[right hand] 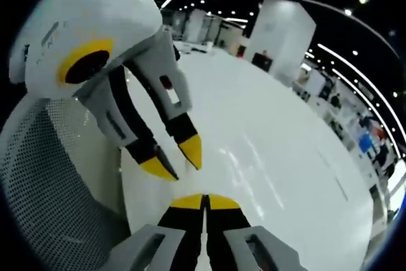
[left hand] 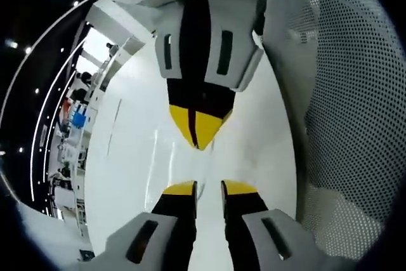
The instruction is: Open the resealable bag by pulling the two sides of the seal apart until the entire bag opening is separated and visibly accessible.
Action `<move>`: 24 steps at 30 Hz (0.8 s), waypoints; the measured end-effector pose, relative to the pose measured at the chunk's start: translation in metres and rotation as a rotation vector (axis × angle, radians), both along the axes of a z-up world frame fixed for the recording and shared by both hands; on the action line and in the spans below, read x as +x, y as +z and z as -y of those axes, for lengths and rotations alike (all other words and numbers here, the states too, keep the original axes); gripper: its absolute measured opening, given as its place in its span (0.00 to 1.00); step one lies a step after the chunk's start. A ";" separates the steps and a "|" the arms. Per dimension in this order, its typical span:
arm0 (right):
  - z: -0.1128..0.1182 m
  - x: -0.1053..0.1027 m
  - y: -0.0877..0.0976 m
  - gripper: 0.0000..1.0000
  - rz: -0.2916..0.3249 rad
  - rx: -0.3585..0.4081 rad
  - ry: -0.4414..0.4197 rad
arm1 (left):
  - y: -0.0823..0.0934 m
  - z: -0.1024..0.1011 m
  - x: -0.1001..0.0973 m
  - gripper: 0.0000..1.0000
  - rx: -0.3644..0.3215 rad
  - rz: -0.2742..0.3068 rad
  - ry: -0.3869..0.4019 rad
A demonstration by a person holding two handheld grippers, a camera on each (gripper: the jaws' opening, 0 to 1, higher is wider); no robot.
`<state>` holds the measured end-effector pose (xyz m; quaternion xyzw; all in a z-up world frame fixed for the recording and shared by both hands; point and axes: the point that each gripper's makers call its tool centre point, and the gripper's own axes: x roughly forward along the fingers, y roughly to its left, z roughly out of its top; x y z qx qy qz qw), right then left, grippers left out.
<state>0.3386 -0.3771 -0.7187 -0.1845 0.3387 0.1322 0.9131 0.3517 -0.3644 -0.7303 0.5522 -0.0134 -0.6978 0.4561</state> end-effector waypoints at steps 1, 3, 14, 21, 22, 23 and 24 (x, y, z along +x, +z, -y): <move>0.000 0.000 0.001 0.00 0.002 0.001 0.001 | 0.000 0.000 0.001 0.14 -0.002 0.007 0.003; -0.002 0.003 0.006 0.00 0.013 0.009 0.006 | -0.003 -0.003 0.008 0.14 0.003 0.051 0.008; -0.006 0.004 0.015 0.00 0.033 0.045 0.033 | -0.001 0.000 0.020 0.01 -0.037 0.131 0.008; -0.001 0.004 0.016 0.00 0.038 0.040 0.020 | -0.001 0.002 0.017 0.00 -0.037 0.121 -0.004; 0.001 0.005 0.017 0.00 0.041 0.041 0.012 | -0.002 0.002 0.016 0.00 -0.034 0.122 -0.011; 0.002 0.005 0.017 0.00 0.043 0.040 0.007 | -0.002 0.001 0.015 0.00 -0.032 0.122 -0.013; 0.004 0.006 0.017 0.00 0.045 0.035 0.000 | -0.002 0.001 0.014 0.00 -0.028 0.125 -0.020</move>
